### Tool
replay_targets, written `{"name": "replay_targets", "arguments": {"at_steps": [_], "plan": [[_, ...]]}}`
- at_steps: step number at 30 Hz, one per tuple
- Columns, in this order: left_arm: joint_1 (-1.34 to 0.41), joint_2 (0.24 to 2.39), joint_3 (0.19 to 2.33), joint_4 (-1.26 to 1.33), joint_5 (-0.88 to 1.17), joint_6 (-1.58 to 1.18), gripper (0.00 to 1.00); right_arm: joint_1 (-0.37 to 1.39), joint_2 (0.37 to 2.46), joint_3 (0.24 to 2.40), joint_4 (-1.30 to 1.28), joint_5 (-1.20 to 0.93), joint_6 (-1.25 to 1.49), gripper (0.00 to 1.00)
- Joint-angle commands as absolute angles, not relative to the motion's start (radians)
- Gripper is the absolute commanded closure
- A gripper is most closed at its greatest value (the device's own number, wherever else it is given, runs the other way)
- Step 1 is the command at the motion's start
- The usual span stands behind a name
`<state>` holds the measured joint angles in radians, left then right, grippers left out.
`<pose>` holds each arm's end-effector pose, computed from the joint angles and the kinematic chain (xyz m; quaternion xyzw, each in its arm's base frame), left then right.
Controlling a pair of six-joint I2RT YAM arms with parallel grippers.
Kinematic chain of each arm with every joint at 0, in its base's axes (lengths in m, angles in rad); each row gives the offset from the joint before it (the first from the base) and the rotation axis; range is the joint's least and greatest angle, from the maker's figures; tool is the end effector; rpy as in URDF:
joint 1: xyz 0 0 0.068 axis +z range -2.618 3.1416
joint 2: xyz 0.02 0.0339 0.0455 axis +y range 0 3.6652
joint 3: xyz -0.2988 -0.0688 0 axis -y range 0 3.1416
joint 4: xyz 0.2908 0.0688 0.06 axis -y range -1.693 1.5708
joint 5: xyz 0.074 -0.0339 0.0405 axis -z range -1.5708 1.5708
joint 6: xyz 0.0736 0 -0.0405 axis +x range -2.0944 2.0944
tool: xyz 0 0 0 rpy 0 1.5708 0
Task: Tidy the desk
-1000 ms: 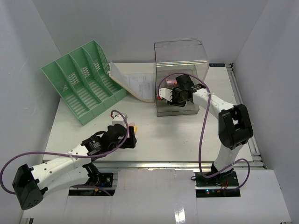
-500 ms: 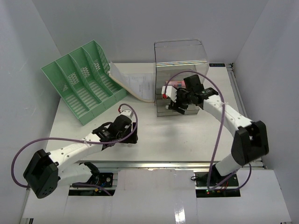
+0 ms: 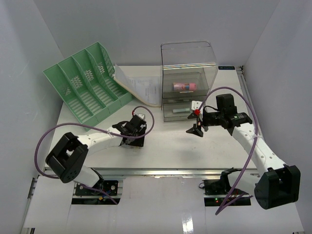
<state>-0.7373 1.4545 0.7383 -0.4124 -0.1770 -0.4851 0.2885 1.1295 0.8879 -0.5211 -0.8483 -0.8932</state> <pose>0.2358 -0.1966 0.1323 0.1030 0.9666 -0.0547 0.2284 0.2506 0.1320 0.2876 -0.6012 0.6058 0.2546 0.4547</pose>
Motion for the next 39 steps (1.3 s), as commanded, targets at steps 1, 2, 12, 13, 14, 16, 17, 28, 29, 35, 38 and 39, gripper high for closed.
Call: {"name": "replay_targets", "arguments": {"at_steps": [1, 2, 12, 13, 14, 16, 17, 28, 29, 35, 38, 39], "plan": [[-0.733, 1.495, 0.779, -0.383, -0.181, -0.486, 0.50, 0.261, 1.098, 0.871, -0.491, -0.977, -0.879, 0.25], [-0.733, 1.496, 0.778, -0.383, -0.177, -0.489, 0.53, 0.260, 1.096, 0.871, -0.492, -0.978, -0.880, 0.25], [-0.764, 1.399, 0.731, -0.362, -0.089, -0.505, 0.84, 0.241, 1.072, 0.865, -0.491, -1.003, -0.878, 0.25], [-0.773, 1.376, 0.735, -0.357, -0.068, -0.503, 0.85, 0.237, 1.069, 0.867, -0.491, -1.005, -0.876, 0.25], [-0.791, 1.356, 0.750, -0.350, -0.053, -0.483, 0.86, 0.230, 1.064, 0.867, -0.490, -1.006, -0.872, 0.26], [-0.834, 1.328, 0.780, -0.340, -0.037, -0.442, 0.88, 0.218, 1.053, 0.869, -0.489, -1.007, -0.865, 0.26], [-0.858, 1.324, 0.804, -0.333, -0.038, -0.400, 0.89, 0.213, 1.048, 0.870, -0.489, -1.006, -0.863, 0.26], [-0.900, 1.637, 1.303, -0.310, 0.093, 0.284, 0.95, 0.123, 1.019, 0.861, -0.461, -1.024, -0.811, 0.28], [-0.886, 1.698, 1.378, -0.318, 0.114, 0.327, 0.95, 0.112, 1.016, 0.859, -0.456, -1.035, -0.804, 0.28], [-0.818, 1.965, 1.725, -0.391, 0.206, 0.400, 0.94, 0.084, 0.996, 0.847, -0.437, -1.042, -0.783, 0.28], [-0.810, 2.050, 1.825, -0.396, 0.193, 0.410, 0.92, 0.081, 0.997, 0.848, -0.434, -1.045, -0.778, 0.28], [-0.806, 2.082, 1.859, -0.397, 0.186, 0.412, 0.91, 0.080, 0.996, 0.847, -0.434, -1.048, -0.778, 0.28]]}}
